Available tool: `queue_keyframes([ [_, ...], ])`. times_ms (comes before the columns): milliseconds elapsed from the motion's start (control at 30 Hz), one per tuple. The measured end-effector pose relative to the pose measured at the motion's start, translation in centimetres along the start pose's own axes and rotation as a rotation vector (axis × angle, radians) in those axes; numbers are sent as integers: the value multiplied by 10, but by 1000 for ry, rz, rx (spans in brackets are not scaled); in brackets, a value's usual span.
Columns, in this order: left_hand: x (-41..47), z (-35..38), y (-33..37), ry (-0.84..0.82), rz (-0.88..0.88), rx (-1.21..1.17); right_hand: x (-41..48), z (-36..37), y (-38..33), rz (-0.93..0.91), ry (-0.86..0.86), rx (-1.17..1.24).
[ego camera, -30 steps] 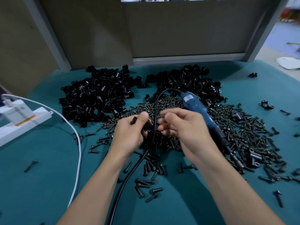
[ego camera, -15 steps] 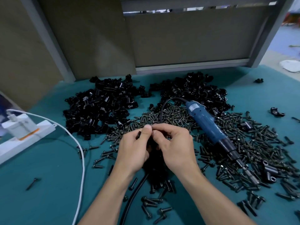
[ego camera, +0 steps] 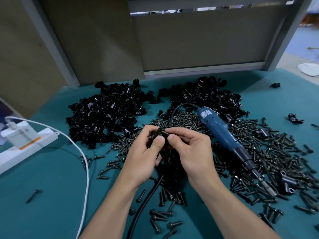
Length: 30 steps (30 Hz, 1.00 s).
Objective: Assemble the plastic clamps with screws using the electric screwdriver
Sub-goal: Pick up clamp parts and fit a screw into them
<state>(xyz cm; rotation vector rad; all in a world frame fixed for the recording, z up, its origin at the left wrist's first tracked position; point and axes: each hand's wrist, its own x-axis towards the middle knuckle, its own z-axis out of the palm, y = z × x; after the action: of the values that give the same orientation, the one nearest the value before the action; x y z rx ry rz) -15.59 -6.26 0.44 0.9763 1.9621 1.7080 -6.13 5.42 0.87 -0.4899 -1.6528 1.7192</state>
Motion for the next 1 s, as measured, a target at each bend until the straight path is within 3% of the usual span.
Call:
queue_keyframes([
  [233, -2, -1, -2, -79, 59, 173, 3, -5, 1, -56, -28, -21],
  [500, -1, -5, 1, -174, 54, 131, 3, -7, 1, -75, -68, -39],
  [767, 0, 2, -8, -24, -14, 45, 3, -5, 4, 31, -102, -17],
  [1000, 0, -2, -5, -215, -44, -26, 6, -14, -1, -12, -115, -47],
])
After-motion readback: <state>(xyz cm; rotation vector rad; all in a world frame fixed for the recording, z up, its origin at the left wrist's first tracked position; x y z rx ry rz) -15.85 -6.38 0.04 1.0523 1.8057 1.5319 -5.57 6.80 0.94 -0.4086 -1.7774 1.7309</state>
